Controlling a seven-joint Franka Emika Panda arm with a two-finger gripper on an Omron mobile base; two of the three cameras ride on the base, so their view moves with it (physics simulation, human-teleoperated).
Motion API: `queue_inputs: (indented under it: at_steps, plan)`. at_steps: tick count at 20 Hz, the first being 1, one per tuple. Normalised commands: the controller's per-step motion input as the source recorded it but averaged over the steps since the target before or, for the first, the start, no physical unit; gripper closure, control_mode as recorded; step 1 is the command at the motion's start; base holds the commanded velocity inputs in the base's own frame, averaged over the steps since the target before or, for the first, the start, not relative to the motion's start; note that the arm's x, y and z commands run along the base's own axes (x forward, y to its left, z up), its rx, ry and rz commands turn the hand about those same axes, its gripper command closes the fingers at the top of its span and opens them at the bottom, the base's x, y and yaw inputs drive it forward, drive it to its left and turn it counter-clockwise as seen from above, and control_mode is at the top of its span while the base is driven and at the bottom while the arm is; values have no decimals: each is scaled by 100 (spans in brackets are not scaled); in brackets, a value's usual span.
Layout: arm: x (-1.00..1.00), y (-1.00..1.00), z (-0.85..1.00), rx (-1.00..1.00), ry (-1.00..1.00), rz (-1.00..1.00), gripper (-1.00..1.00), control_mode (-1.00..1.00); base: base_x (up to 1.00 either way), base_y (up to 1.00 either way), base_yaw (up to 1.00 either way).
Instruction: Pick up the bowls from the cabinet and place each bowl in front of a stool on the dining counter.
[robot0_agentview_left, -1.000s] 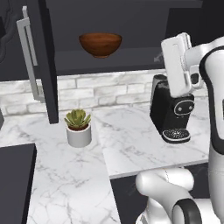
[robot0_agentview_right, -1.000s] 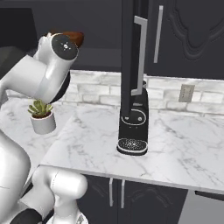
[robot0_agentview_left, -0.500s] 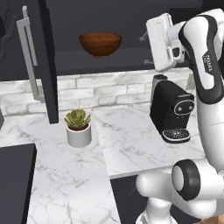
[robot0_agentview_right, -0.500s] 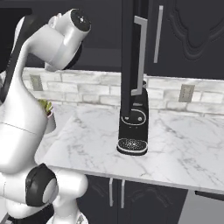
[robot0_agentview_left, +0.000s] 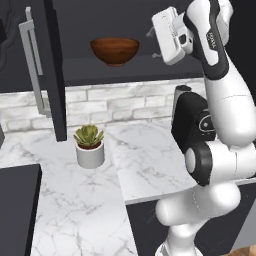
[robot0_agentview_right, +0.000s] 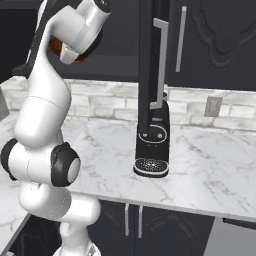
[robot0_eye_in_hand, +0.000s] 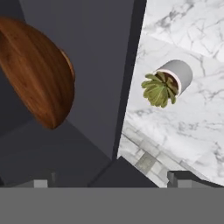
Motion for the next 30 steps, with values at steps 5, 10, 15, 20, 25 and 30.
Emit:
queue_inputs:
  at_steps: [5,10,15,20,25,30]
  plan:
    - [58,42,-20,0,2,0,-100,-100,0,0,0]
    - [38,28,-27,0,-3,0,-100,-100,0,0,0]
    - [24,12,-45,0,-15,-1,-100,-100,0,0,0]
    - [25,11,-23,0,-15,-2,-100,-100,0,0,0]
    - [26,18,-2,0,-9,-7,-100,-100,0,0,0]
    - [35,19,0,0,-6,-9,-100,-100,0,0,0]
